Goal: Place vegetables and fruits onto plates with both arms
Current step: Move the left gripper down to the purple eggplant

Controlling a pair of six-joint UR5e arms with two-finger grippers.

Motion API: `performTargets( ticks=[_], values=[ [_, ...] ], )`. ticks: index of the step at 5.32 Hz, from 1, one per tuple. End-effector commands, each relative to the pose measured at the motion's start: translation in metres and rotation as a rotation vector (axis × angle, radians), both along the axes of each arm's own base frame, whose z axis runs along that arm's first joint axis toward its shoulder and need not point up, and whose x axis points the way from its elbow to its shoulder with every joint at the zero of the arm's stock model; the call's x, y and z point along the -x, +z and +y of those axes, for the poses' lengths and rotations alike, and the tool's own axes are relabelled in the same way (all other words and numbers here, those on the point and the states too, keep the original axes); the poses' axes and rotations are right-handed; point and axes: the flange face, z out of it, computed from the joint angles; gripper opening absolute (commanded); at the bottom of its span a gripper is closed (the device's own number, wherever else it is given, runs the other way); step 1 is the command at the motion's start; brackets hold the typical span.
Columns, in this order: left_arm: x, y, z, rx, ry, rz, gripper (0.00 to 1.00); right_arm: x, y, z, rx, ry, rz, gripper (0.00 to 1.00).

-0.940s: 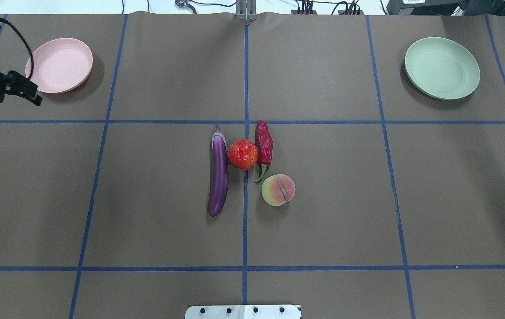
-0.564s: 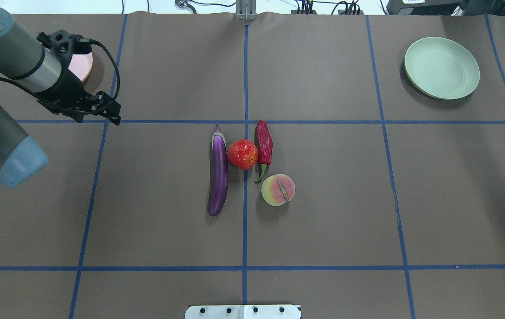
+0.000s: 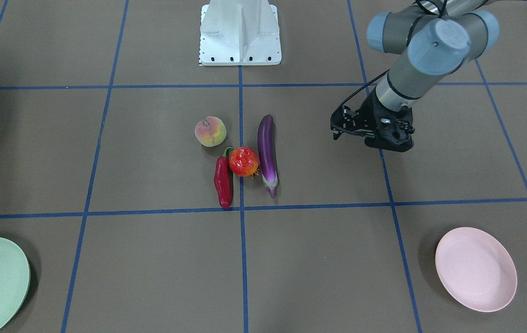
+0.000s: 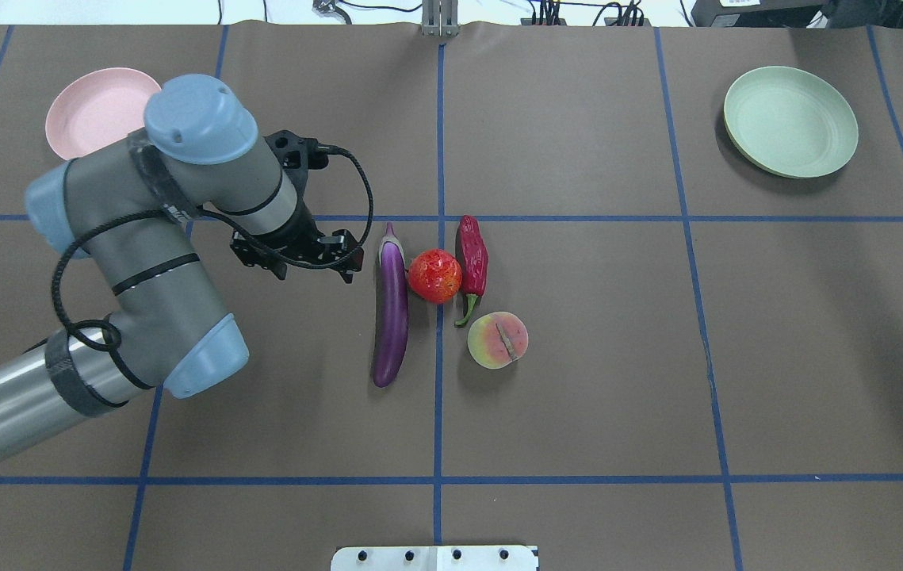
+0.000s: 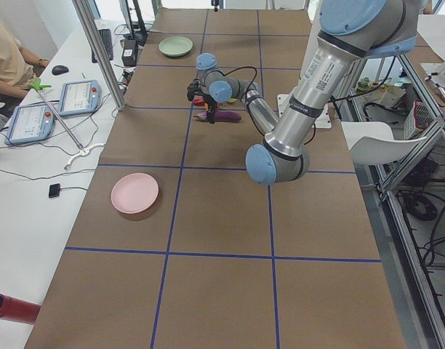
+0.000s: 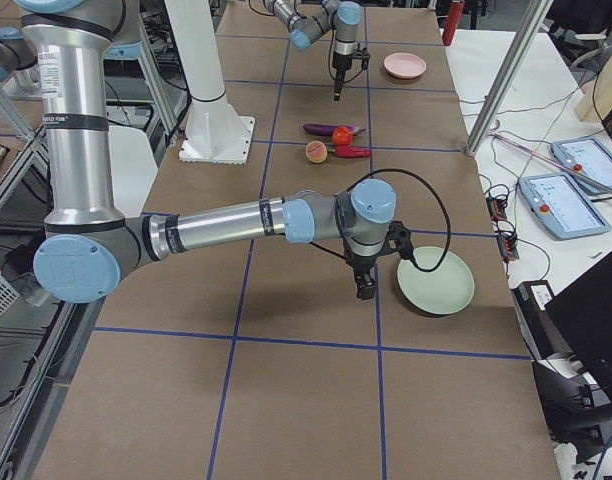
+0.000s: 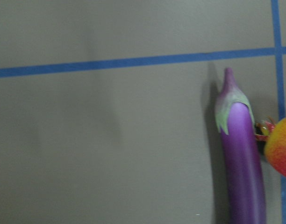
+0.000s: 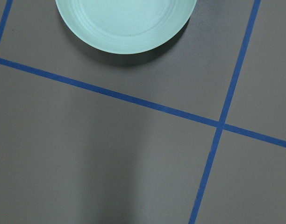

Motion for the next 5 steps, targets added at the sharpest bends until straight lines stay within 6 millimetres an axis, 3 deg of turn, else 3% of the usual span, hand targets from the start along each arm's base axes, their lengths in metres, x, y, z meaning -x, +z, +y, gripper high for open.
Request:
performTargets(
  ticks=[1,2,3,5],
  values=[
    [-0.049,-0.023,-0.010,0.022,0.010,-0.027,0.99,0.003,0.000,0.000,0.000,-0.006,0.000,1.00],
    [-0.051,-0.016,-0.011,-0.006,0.016,-0.043,0.99,0.003,0.000,-0.001,0.000,-0.006,0.000,1.00],
    [-0.068,-0.006,-0.004,-0.007,0.030,-0.071,0.99,0.004,-0.001,-0.001,-0.001,-0.006,0.000,1.00],
    [-0.084,-0.005,0.004,-0.010,0.044,-0.079,0.98,0.005,-0.002,-0.001,-0.004,-0.009,-0.001,1.00]
  ],
)
